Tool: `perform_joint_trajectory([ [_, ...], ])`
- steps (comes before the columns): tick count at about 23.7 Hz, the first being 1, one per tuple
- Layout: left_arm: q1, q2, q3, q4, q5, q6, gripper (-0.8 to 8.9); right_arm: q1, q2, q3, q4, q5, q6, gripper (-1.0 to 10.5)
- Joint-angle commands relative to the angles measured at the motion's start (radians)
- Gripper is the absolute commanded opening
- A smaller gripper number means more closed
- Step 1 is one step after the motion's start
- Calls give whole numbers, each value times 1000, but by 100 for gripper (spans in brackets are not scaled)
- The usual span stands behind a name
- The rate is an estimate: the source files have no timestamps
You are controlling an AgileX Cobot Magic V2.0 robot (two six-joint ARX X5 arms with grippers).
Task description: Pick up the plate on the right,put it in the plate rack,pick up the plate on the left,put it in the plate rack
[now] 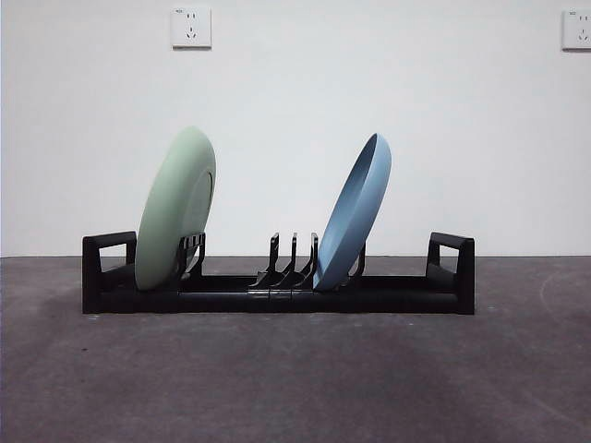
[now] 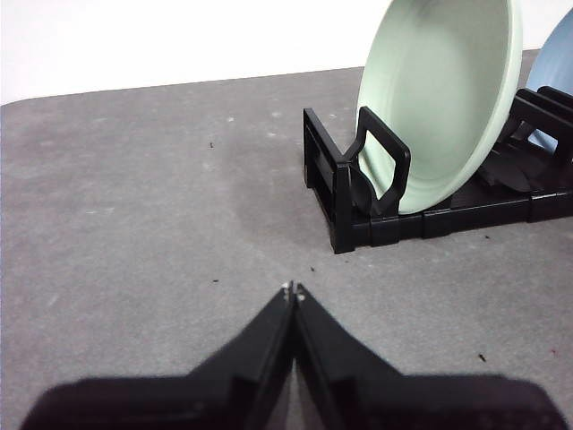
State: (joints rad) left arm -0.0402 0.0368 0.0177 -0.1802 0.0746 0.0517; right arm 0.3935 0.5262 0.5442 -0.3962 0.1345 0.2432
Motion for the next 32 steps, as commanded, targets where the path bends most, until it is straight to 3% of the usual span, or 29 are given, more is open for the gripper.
perform_joint_trajectory([
  [1,3,-4,-14,1,5,-7,-3,0,-8,-3,4,4,-108,1],
  [4,3,-4,-14,1,5,-7,-3,-51,-79,-20,-3,-21,-245,1],
  [7,3,-4,-14,1,5,-7,-3,-176,-171,-90,21,-131,-253,1],
  [12,3,-4,-14,1,5,-7,-3,-291,-369,-294,136,-137,-255,1],
  [21,3,-4,-14,1,5,-7,-3,-300,-520,-488,209,-137,-227,1],
  [32,3,-4,-14,1,5,-7,-3,-300,-525,-537,216,-137,-185,1],
])
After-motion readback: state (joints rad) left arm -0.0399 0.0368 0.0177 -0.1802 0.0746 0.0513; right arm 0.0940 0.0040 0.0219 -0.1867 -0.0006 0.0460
